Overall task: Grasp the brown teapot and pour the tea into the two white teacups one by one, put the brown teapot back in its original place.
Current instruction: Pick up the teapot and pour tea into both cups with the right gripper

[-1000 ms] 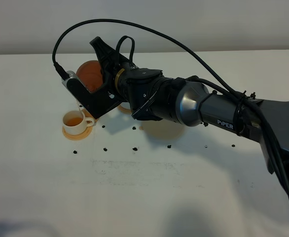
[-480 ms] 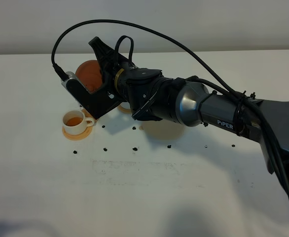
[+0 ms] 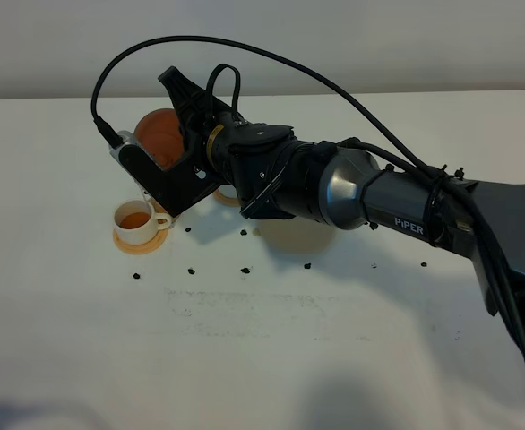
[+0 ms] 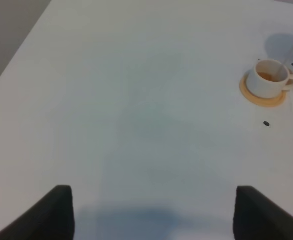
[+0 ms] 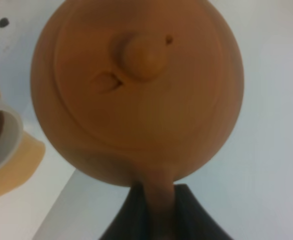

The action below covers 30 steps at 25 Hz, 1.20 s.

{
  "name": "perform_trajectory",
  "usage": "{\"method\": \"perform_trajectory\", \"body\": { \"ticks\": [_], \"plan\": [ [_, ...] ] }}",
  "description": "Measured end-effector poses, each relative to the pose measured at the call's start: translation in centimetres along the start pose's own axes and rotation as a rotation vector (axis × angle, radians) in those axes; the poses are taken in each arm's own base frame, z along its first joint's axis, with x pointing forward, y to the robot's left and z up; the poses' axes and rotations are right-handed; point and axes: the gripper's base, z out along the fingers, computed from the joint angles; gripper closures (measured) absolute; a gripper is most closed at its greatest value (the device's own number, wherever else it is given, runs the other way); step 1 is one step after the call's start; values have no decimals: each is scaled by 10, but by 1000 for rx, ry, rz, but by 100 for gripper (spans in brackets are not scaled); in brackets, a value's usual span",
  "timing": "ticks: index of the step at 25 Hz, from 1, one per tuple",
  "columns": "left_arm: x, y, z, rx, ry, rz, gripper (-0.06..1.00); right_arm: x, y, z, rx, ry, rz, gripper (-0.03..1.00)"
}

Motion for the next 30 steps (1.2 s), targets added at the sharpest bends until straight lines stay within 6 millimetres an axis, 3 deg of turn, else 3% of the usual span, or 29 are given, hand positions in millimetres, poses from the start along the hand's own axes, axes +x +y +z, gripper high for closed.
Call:
{"method": "perform_trajectory", "body": {
  "ticks": [30],
  "plan": [
    [0, 0, 0, 0, 0, 0, 28, 1, -2, 0, 21, 9, -24, 88]
  ]
}}
